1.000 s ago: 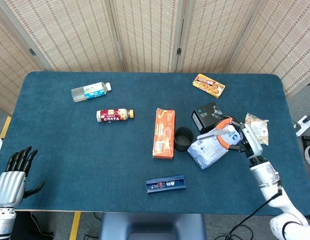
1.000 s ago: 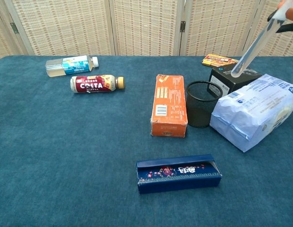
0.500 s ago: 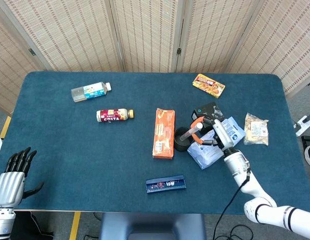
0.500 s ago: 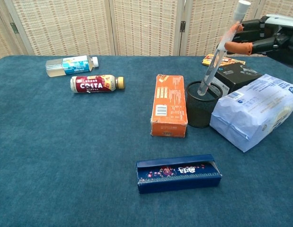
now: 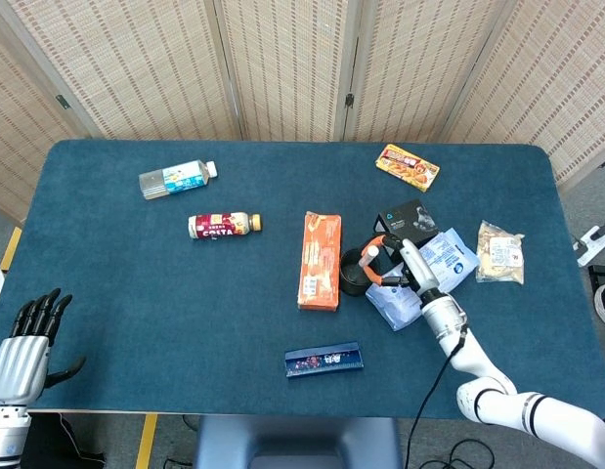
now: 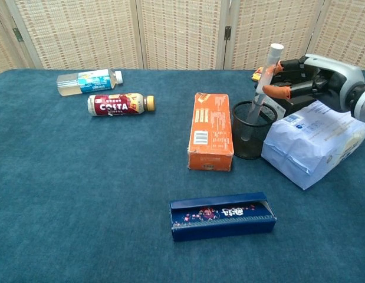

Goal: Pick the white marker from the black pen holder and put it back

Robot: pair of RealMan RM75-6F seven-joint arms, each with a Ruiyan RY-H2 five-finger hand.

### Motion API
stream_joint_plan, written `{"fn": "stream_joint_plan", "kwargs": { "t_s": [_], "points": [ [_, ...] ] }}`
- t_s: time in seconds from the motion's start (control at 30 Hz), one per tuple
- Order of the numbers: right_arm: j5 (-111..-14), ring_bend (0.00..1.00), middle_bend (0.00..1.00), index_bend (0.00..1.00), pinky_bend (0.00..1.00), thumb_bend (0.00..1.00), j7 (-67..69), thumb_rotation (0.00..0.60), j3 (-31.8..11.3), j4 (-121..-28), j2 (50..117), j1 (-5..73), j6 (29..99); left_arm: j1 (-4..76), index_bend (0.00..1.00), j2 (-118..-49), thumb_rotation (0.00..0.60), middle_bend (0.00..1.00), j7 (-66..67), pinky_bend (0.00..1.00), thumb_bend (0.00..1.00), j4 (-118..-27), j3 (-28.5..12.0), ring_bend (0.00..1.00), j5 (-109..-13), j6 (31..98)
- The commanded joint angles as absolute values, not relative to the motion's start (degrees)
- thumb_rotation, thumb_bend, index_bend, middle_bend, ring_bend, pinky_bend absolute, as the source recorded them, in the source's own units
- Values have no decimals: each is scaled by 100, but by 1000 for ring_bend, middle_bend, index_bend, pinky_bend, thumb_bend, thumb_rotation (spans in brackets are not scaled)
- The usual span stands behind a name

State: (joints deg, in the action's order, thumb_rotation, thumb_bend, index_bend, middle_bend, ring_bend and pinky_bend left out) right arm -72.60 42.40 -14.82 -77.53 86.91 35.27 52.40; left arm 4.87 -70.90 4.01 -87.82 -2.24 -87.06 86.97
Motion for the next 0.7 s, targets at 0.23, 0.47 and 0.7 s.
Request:
{"fn": "stream_joint_plan", "kwargs": {
  "t_s": [0.23,0.47,0.7],
  "points": [
    [-7778,5,151,28,79,398,4340,600,-1315,-7834,8342,3484,5349,486,101,-7109,600,60,384,100,237,-8764,-215,64,-8710,8689],
    [-8380,0,93,0,67,398,3136,600,-1115,-8235,7586,2978,6522,498,101,-7091,600,60,362,100,238,-8751,-240,64,-8717,8708],
    [-8010,0,102,0,67,398,915,600,-866,-9300,6551,2120,7373,541,101,-7112,600,60,391,100,237,-8768,-256,64,-8740,8681]
  ]
}}
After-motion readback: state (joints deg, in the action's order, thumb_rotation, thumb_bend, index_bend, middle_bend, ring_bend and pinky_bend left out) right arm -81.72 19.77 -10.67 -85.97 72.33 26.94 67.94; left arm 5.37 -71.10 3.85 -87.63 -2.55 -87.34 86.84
